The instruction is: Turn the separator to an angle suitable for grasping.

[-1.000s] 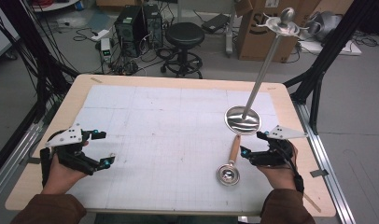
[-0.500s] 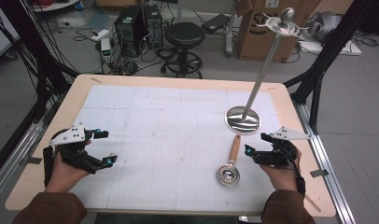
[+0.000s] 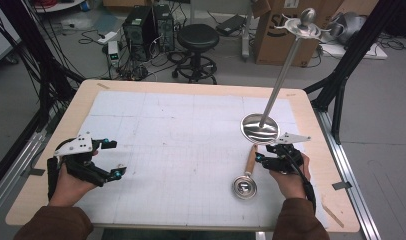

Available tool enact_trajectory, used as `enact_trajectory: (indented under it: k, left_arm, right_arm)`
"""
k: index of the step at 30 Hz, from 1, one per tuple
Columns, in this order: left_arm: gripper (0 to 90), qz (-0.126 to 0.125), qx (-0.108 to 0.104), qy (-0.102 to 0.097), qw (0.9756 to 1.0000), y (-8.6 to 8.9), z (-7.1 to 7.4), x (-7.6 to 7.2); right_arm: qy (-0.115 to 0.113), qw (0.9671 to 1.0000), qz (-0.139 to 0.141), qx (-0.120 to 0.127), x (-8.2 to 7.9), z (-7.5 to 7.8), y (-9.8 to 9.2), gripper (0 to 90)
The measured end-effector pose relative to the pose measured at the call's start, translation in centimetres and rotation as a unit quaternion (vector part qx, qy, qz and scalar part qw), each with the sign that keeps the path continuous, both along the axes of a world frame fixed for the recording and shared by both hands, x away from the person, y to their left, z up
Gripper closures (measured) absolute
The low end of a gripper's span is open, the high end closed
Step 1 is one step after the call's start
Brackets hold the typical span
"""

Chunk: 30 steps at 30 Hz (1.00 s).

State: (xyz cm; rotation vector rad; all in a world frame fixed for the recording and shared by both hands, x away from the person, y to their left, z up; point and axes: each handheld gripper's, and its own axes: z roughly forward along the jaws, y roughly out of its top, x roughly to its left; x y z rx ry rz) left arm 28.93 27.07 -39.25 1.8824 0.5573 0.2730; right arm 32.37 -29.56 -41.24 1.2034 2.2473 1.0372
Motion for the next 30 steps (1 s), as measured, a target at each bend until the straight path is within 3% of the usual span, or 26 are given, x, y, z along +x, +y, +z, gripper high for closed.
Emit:
enact_trajectory:
  k: [6,12,13,23,30]
  left_arm:
    - [1.7,0.0,0.001,0.0,1.0,0.0,-0.1,0.1]
    - [1.7,-0.001,0.0,0.002,1.0,0.0,-0.1,0.0]
    - [1.7,-0.001,0.0,0.003,1.0,0.0,-0.1,0.0]
    - [1.7,-0.003,0.0,0.004,1.0,-0.1,-0.2,0.0]
    - [1.7,-0.002,0.001,0.004,1.0,-0.1,-0.2,-0.1]
  right_arm:
    - [0.012,0.9998,-0.013,0.001,0.8,-0.6,-0.2,56.9]
    - [0.035,0.9993,-0.008,-0.002,1.4,-1.4,-0.2,68.3]
    - [0.038,0.9992,-0.006,-0.006,1.4,-1.4,-0.2,74.2]
    - [0.046,0.9989,-0.013,-0.006,2.0,-1.9,-0.1,83.1]
    - [0.063,0.9979,-0.012,-0.007,2.4,-2.3,0.4,89.2]
